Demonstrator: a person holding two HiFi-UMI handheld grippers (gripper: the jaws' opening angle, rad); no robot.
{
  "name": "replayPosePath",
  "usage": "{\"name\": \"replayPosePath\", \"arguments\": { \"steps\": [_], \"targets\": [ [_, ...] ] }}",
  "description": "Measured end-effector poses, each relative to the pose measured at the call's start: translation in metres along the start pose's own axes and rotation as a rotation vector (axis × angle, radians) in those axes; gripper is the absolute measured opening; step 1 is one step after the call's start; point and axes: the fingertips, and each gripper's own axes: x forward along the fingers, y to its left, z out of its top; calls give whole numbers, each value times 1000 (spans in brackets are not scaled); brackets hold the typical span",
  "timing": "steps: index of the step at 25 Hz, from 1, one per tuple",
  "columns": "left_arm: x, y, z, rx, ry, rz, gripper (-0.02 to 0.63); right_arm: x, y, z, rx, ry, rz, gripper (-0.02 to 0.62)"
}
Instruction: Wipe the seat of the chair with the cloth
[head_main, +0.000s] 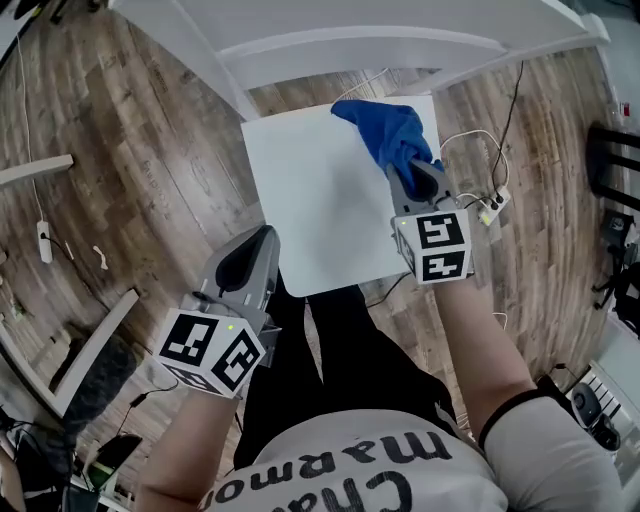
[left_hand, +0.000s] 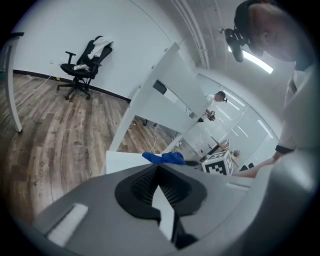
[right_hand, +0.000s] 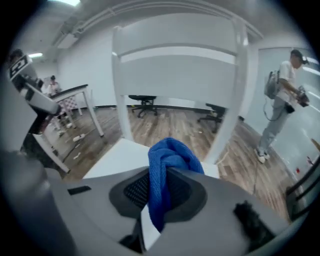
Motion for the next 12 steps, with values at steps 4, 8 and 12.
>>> {"name": "replayPosePath", "arguments": {
  "steps": [4,8,12],
  "targets": [
    [-31,25,-1,-27,-20,34,6,18,125,9,-209,16,284,55],
    [-66,56,-7,-61,-46,71,6,40,211,5,-364,91,426,57],
    [-94,83,-16,-87,-59,78,6,58,243,-5,-353,174,414,55]
  ]
}}
